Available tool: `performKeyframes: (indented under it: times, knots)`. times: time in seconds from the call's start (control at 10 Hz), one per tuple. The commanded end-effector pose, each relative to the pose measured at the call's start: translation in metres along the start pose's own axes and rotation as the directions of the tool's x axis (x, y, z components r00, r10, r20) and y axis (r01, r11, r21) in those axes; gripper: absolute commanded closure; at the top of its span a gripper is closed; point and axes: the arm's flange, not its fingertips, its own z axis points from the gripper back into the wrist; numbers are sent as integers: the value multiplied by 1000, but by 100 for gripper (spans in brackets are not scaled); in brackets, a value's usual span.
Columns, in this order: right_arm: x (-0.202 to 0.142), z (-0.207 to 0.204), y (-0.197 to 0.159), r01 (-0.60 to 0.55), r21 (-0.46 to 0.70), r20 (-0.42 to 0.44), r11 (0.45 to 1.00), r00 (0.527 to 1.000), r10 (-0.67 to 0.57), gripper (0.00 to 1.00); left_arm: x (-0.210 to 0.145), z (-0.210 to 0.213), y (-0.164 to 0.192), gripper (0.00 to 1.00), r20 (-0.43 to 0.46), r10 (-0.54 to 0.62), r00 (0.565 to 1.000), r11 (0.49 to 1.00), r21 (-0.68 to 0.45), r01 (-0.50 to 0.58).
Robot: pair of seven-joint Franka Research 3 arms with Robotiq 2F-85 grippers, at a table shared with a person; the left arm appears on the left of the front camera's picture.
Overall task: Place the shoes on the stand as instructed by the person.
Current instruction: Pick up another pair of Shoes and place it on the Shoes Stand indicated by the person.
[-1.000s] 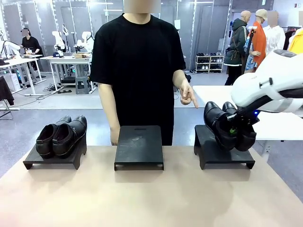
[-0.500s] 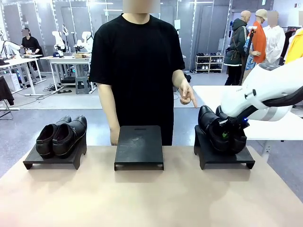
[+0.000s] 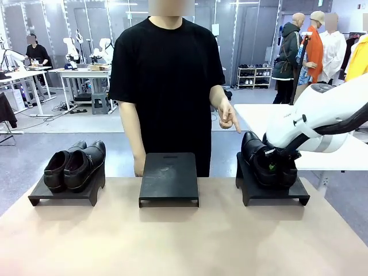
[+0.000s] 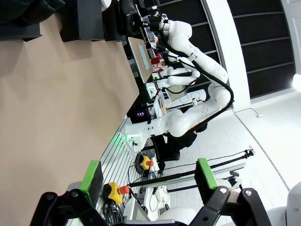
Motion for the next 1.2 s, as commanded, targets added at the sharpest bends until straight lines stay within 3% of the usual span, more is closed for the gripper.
performKeyframes:
  times: [0.0, 0.2, 0.3, 0.6, 0.7, 0.9, 1.0, 1.1]
  knots:
    - [10, -3, 2, 42, -13, 25, 999, 999, -41, 92, 1, -2, -1, 0, 13, -10, 1000, 1000, 14, 10]
    - [10, -4, 1, 58, -4, 11, 998, 998, -58, 92, 1, -2, -1, 0, 13, -10, 1000, 1000, 14, 10]
    - [10, -2, 0, 66, -4, 7, 998, 998, -66, 79, 1, -2, -1, 0, 13, -10, 1000, 1000, 14, 10]
    - [10, 4, 1, 77, 2, 15, 997, 997, -77, 14, 1, -2, -1, 0, 13, -10, 1000, 1000, 14, 10]
    - [10, 7, 1, 78, 4, 17, 997, 997, -78, 0, 1, -2, -1, 0, 13, -10, 1000, 1000, 14, 10]
    - [9, 10, 0, 84, 13, 22, 996, 996, -84, 0, 1, -2, -1, 0, 13, -10, 1000, 1000, 14, 10]
    - [9, 9, -1, 86, 15, 21, 996, 996, -86, 5, 1, -2, -1, 0, 13, -10, 1000, 1000, 14, 10]
    - [11, 11, -4, 94, 17, 19, 995, 995, -94, 0, 1, -2, -1, 0, 13, -10, 1000, 1000, 14, 10]
